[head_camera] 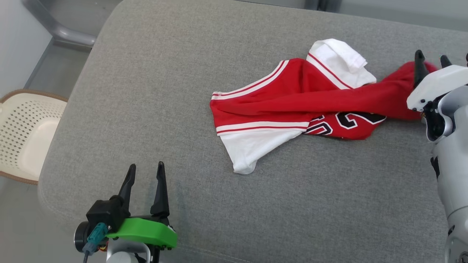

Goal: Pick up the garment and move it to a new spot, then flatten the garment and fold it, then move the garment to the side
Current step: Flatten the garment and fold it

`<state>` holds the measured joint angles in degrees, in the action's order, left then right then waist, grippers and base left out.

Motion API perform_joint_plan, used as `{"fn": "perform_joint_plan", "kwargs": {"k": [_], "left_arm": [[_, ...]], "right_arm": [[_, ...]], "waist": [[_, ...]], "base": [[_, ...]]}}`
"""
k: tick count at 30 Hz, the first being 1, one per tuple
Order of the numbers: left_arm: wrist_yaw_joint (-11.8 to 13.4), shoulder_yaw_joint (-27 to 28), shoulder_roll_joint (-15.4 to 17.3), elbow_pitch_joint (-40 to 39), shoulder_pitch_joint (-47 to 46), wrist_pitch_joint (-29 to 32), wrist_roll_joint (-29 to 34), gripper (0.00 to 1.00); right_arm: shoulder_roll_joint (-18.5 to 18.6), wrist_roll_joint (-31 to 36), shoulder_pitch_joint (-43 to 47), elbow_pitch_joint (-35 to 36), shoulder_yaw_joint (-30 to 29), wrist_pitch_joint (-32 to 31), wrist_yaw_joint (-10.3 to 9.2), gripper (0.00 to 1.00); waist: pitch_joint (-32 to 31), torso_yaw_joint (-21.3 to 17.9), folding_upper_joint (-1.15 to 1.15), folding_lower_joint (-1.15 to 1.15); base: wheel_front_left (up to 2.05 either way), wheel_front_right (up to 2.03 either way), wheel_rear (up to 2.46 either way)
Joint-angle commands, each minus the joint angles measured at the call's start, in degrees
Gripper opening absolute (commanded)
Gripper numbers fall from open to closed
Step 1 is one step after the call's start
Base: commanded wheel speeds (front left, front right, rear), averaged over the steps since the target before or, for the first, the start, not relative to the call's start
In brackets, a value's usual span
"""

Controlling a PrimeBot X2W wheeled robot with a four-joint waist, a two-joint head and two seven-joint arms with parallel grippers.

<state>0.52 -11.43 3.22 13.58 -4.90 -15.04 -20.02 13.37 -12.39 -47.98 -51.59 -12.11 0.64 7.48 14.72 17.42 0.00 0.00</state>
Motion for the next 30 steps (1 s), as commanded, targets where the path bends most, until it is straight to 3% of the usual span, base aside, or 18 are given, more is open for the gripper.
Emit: {"fn": "perform_joint_plan", "kwargs": {"k": [1, 9, 18, 24, 30], "left_arm": [[0.16, 0.21, 0.00, 0.06, -1.12, -0.17, 0.89, 1.00], [0.03, 1.42, -0.06, -0.47, -0.69, -0.18, 1.42, 1.00], [0.01, 2.19, 0.50, -1.21, 0.91, -0.18, 2.41, 1.00], [-0.36, 2.11, 1.10, -1.44, 0.29, -0.18, 2.61, 1.00], [-0.22, 1.69, 1.57, -1.39, -1.19, 0.13, 2.88, 1.00]], "right_arm": [[0.14, 0.91, -1.47, -1.21, 0.40, 1.82, 0.02, 1.00], [0.11, -2.18, -1.03, -1.52, 9.61, 9.94, 0.02, 1.00], [4.79, -8.71, 10.03, 4.71, 18.14, 12.76, 0.02, 1.00], [5.31, -8.99, 14.19, 3.78, 20.69, 12.45, 0.02, 1.00], [5.18, -8.58, 11.60, 0.61, 21.60, 12.49, 0.01, 1.00]], "waist": [[1.11, 0.64, 0.00, 0.00], [-0.69, -3.74, 0.00, 0.00], [-2.35, -8.79, 0.00, 0.00], [-1.09, -9.46, 0.00, 0.00], [1.11, -8.42, 0.00, 0.00]], "base": [[0.00, 0.00, 0.00], [0.00, 0.00, 0.00], [0.00, 0.00, 0.00], [0.00, 0.00, 0.00], [0.00, 0.00, 0.00]]}}
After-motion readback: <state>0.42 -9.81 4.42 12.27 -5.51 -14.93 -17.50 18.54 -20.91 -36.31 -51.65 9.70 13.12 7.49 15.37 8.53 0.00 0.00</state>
